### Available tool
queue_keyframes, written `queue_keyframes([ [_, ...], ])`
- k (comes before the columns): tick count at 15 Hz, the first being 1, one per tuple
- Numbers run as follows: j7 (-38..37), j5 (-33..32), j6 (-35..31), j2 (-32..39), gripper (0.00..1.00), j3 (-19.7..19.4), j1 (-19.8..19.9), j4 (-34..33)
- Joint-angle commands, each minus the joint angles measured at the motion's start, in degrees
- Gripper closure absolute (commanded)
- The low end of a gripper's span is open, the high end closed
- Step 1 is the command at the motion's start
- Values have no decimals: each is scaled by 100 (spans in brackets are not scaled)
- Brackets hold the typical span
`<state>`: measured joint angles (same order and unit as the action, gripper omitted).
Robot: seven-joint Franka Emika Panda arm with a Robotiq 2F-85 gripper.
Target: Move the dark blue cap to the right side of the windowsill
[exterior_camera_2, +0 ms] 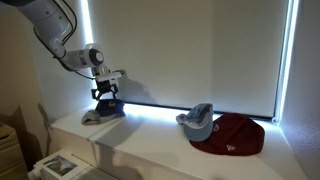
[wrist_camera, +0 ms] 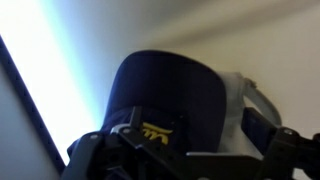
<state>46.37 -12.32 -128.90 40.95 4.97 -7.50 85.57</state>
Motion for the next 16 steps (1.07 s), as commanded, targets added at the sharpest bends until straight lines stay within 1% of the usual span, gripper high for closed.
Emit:
queue_keyframes([
  [1,1,-108,-1538,-51,0,145,211,418],
  [3,224,8,-2468,29,0,311,397,567],
  [4,542,87,-2794,65,0,518,577,627],
  [5,951,307,-2760,89,0,890,857,649],
  [6,320,33,-2475,83,0,408,426,481],
  [7,403,72,-2511,103,0,498,501,496],
  [10,341,47,-2509,104,0,477,482,489],
  [11,614,63,-2056,244,0,594,533,249],
  [12,778,35,-1570,386,0,608,501,27],
  [14,862,-57,-744,696,0,469,309,-431],
  [15,689,52,-1335,331,0,508,402,111],
  [16,686,47,-1236,415,0,506,379,12],
])
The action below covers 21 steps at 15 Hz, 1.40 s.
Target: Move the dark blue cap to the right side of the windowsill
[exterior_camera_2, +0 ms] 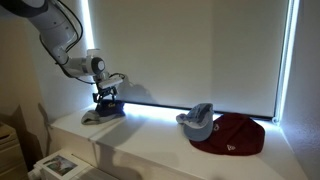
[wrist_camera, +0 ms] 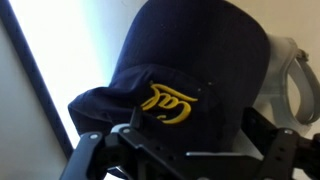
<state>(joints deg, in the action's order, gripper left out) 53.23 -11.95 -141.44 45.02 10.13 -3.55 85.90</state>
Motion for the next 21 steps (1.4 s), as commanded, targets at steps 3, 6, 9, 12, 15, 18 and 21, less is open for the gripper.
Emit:
queue_keyframes([
  [3,-8,9,-17,24,0,-10,-17,-34],
  [6,-929,-408,-1337,6,0,-447,-420,204],
  [9,-1603,-721,-1621,109,0,-711,-657,107],
  [12,-1559,-722,-1439,96,0,-533,-554,74],
  [15,-708,-341,-1081,191,0,175,-15,-4],
  [18,40,99,-648,314,34,665,361,-102],
  [21,333,298,-359,341,55,618,404,-182],
])
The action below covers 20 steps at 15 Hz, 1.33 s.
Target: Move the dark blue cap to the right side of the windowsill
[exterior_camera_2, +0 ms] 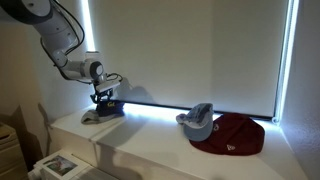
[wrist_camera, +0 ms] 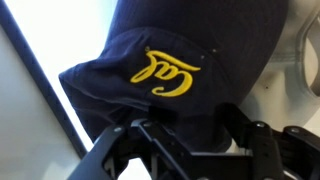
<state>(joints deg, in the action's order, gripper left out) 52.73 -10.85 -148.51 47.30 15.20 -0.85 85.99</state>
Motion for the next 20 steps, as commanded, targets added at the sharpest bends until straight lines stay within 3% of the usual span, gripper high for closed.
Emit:
queue_keyframes([
  [1,430,223,393,118,62,63,122,-210],
  [6,360,267,546,115,97,-80,54,-320],
  [9,98,232,551,93,100,-246,-37,-384],
  [11,-807,65,615,-180,99,-720,-330,-290],
  [20,-4463,-918,580,-2386,99,-1781,-938,1733],
])
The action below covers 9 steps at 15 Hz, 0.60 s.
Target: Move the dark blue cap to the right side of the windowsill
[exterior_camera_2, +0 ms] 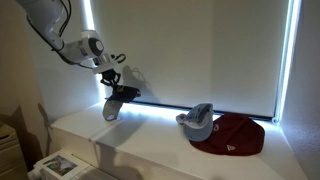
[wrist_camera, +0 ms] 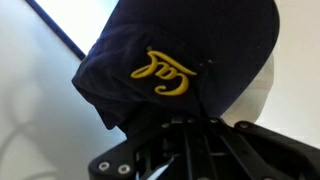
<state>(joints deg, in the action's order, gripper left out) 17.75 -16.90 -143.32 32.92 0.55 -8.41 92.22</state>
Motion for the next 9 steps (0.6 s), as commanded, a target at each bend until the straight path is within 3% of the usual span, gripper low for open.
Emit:
queue_keyframes([
  [1,-1370,-451,98,-1199,99,-413,-230,1405],
  [6,-3497,-1300,-262,-2282,99,-823,-207,2992],
  [9,-4976,-2245,-403,-2920,99,-1057,-77,3868],
])
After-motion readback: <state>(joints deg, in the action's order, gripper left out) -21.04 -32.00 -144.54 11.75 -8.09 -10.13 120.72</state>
